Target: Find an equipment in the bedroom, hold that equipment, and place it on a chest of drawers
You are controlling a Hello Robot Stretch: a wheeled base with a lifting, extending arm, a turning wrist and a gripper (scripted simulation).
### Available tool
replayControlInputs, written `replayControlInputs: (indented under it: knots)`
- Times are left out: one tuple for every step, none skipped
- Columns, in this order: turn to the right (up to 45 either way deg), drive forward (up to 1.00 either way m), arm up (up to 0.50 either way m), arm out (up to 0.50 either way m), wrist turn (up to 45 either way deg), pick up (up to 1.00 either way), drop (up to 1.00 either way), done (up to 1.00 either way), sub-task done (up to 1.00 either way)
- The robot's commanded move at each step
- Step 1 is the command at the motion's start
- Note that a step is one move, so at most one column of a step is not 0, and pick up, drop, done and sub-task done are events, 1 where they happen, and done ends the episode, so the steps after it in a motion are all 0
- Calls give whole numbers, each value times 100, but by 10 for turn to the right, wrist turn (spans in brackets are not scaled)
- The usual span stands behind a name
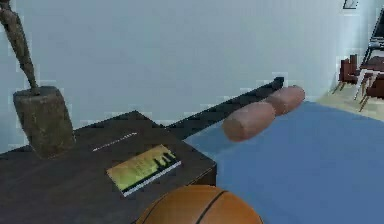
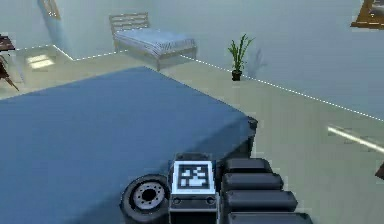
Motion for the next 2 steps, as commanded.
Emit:
replayControlInputs:
  knots:
    - [450,0,0,0,0,0,0,0,0]
    - [450,0,0,0,0,0,0,0,0]
